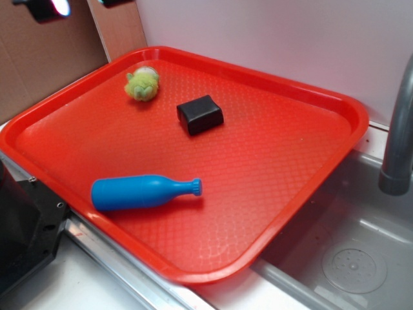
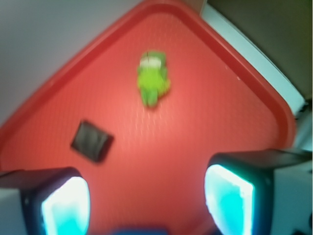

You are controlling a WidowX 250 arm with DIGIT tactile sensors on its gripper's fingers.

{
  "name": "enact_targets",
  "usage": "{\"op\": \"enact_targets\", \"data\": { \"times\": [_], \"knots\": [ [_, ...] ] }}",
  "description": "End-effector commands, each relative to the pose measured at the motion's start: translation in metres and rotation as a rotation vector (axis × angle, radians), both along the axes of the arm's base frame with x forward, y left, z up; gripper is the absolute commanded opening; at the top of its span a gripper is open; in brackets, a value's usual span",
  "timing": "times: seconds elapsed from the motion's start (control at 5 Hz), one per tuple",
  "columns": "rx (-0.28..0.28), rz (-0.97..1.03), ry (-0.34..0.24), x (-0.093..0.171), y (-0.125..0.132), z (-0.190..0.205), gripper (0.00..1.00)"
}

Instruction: Grab the green animal.

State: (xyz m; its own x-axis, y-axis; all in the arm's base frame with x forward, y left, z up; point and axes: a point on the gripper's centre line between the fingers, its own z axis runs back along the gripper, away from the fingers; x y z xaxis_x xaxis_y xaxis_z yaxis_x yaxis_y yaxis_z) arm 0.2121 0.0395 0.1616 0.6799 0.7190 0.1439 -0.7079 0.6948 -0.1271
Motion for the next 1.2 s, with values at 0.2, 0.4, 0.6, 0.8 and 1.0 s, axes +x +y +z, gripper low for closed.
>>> {"op": "enact_targets", "data": {
  "times": [0.2,0.4,0.6,0.8,1.0],
  "knots": [
    [0.099,0.206,0.012,0.057,0.06,-0.088,1.0],
    [0.155,0.237,0.035,0.056,0.072,-0.111,1.0],
    [0.178,0.231,0.036,0.055,0.078,-0.127,1.0],
    [0.145,0.198,0.013,0.055,0.07,-0.13,0.0],
    [0.128,0.213,0.014,0.053,0.07,-0.126,0.0]
  ]
}}
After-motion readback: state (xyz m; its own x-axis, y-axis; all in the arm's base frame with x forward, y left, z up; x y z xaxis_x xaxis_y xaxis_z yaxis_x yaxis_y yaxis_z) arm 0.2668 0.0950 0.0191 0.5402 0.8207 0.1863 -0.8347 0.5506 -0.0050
